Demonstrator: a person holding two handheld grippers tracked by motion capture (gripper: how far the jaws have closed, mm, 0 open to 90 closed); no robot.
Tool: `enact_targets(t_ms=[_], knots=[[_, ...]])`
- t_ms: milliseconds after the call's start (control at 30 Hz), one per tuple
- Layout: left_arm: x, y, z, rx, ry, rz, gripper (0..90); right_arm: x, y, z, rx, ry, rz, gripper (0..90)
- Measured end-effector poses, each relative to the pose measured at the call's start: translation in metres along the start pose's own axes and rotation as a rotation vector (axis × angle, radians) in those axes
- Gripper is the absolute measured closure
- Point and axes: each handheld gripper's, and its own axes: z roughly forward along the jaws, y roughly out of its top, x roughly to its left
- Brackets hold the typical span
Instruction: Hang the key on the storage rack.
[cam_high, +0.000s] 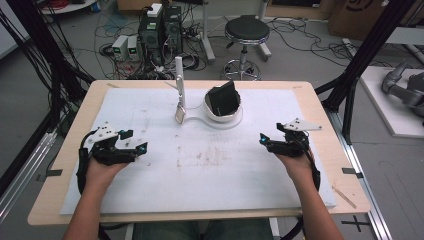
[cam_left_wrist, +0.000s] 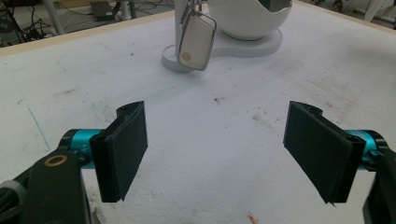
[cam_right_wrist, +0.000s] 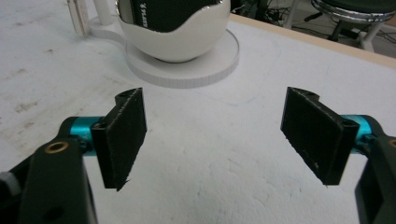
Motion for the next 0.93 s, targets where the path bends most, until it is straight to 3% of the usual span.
enact_targets(t_ms=[500,933], knots=[[-0.002,-0.001,-0.001,0.010,-0.003,0.006,21.8,-0.005,-0.018,0.006,0.060,-0.013,0.018,22.0],[0.000,-0.002,-0.001,0.018,-0.004,0.007,21.8,-0.008,-0.020,0.007,0.069,-0.024,0.023,22.0]])
